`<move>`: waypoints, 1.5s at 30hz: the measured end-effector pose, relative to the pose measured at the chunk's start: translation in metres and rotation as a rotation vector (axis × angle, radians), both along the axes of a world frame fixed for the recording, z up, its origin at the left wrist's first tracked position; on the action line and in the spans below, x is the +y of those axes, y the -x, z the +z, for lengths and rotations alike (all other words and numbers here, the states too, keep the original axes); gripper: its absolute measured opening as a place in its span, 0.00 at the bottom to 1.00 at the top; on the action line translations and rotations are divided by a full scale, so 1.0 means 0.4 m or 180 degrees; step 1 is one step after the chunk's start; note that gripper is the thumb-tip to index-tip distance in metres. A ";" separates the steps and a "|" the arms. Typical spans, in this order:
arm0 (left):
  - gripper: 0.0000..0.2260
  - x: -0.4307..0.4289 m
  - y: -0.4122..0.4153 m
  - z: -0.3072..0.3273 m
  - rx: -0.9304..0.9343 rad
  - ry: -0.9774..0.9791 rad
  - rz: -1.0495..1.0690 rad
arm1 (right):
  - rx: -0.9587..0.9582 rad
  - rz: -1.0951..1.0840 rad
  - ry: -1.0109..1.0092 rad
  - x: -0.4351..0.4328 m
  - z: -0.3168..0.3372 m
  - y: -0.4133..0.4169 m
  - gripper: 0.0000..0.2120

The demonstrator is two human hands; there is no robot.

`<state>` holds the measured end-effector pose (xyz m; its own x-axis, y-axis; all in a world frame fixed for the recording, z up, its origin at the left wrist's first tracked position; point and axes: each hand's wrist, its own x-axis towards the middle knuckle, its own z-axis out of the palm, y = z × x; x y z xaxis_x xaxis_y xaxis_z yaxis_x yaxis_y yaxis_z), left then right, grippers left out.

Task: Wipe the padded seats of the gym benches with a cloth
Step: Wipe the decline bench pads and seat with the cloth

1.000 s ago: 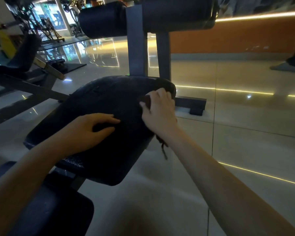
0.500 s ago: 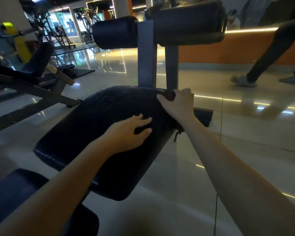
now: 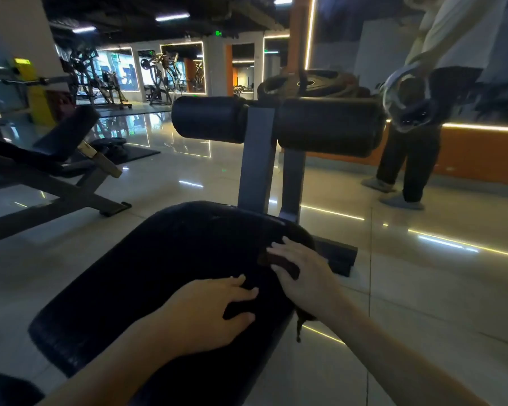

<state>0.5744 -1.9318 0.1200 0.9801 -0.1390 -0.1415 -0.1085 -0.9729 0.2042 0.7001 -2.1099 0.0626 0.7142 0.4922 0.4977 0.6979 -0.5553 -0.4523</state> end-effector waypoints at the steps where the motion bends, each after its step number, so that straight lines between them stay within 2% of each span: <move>1: 0.23 0.004 -0.002 0.001 0.0040 0.0011 -0.0040 | 0.0048 -0.0126 -0.0038 0.012 0.009 -0.029 0.15; 6: 0.23 0.011 -0.002 -0.013 0.0002 0.0154 -0.0163 | 0.0588 -0.0896 0.0037 0.062 0.095 -0.174 0.10; 8: 0.23 0.021 -0.003 -0.021 -0.0087 0.0280 -0.0160 | 0.0607 -0.0905 0.0287 0.078 0.108 -0.189 0.10; 14: 0.23 0.042 -0.010 -0.008 -0.0019 0.0505 -0.0243 | 0.0478 0.0302 0.0734 0.076 0.101 -0.050 0.16; 17: 0.24 0.089 -0.022 0.012 0.0054 0.0770 0.0134 | 0.0478 0.0698 0.0761 0.079 0.078 0.026 0.17; 19: 0.35 0.137 -0.025 0.024 0.0196 0.0681 0.0515 | 0.0456 0.0755 0.0752 0.083 0.067 0.029 0.17; 22: 0.58 0.198 -0.023 0.034 0.0463 0.0676 0.0832 | 0.0316 0.0473 0.0712 0.104 0.073 -0.053 0.16; 25: 0.65 0.208 -0.021 0.029 0.0483 0.0674 0.0918 | 0.0315 -0.0326 0.0470 0.136 0.089 -0.168 0.14; 28: 0.67 0.207 -0.021 0.013 0.0339 0.0702 0.0981 | 0.0411 -0.0611 0.0398 0.161 0.097 -0.189 0.14; 30: 0.67 0.211 -0.022 0.000 0.0336 0.0746 0.1000 | 0.0500 -0.0299 0.0425 0.172 0.094 -0.121 0.14; 35: 0.59 0.242 -0.028 -0.006 0.0547 0.0877 0.0958 | 0.0616 0.1283 0.0623 0.215 0.086 0.131 0.16; 38: 0.57 0.260 -0.028 0.004 0.0776 0.0948 0.0827 | 0.0629 0.1581 0.0730 0.218 0.099 0.155 0.18; 41: 0.56 0.266 -0.033 0.013 0.0871 0.0895 0.0722 | 0.0341 0.1104 0.0812 0.206 0.105 0.049 0.16; 43: 0.60 0.259 -0.027 0.019 0.0914 0.1027 0.0799 | 0.0314 0.0367 0.0652 0.200 0.109 -0.055 0.14; 45: 0.65 0.252 -0.021 0.016 0.0838 0.1218 0.0900 | 0.0276 -0.0004 0.0513 0.203 0.111 -0.116 0.14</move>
<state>0.5827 -1.8311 0.1266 0.9250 0.0354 -0.3784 0.2494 -0.8076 0.5344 0.7463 -2.0289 0.1072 0.7517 0.5596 0.3488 0.6593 -0.6264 -0.4159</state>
